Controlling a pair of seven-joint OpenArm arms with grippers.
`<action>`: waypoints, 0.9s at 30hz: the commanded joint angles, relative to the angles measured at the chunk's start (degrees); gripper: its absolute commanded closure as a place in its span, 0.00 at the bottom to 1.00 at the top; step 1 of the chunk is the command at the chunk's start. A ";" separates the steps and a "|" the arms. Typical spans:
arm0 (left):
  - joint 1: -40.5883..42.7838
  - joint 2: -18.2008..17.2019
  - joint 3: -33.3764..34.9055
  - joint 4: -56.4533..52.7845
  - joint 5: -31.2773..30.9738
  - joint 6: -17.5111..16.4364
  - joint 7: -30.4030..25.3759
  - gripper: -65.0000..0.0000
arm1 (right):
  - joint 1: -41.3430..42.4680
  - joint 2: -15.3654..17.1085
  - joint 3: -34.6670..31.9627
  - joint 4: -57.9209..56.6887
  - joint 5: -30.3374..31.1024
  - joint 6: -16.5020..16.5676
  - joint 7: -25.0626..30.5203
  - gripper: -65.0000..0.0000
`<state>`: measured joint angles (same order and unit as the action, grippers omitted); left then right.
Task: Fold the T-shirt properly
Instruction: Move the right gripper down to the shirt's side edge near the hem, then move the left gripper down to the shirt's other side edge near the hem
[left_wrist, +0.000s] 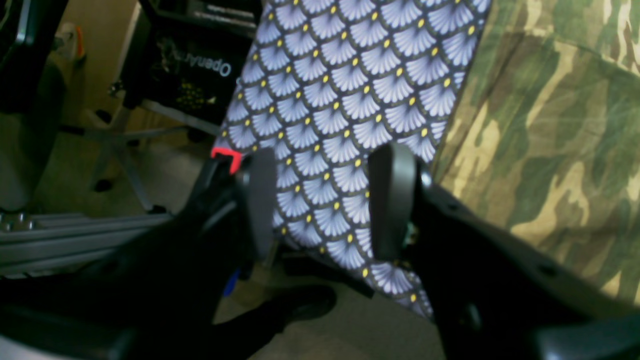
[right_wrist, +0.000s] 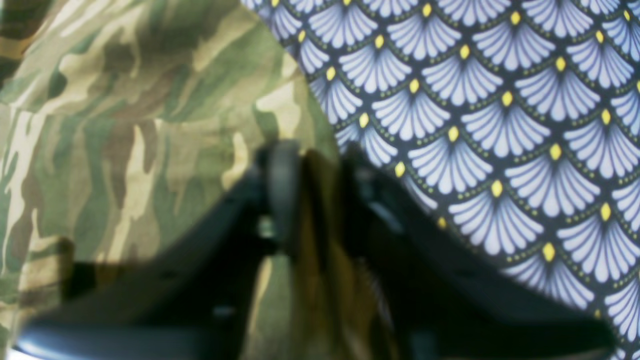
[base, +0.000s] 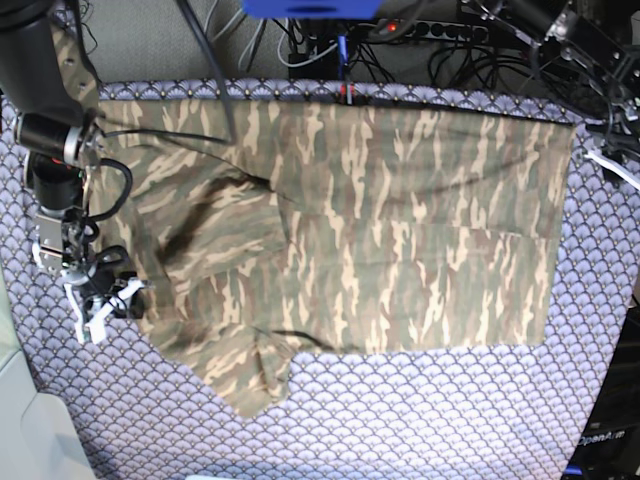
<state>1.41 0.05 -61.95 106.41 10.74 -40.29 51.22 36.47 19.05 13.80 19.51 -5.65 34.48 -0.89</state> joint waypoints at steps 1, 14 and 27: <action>-0.40 -0.71 0.20 1.24 -0.41 0.29 -1.16 0.55 | 1.55 0.69 0.04 1.02 0.42 -0.06 0.84 0.90; -4.97 -1.42 0.28 0.62 -0.41 0.29 -1.42 0.55 | 0.23 0.95 0.40 5.77 0.86 5.52 0.75 1.00; -15.34 -6.52 9.34 -13.80 -0.33 0.29 -1.77 0.55 | -1.26 1.74 0.31 5.77 0.60 5.52 0.84 1.00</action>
<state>-12.56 -5.32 -52.71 91.33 11.20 -40.36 51.13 33.71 19.79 13.98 24.38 -5.74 39.64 -1.41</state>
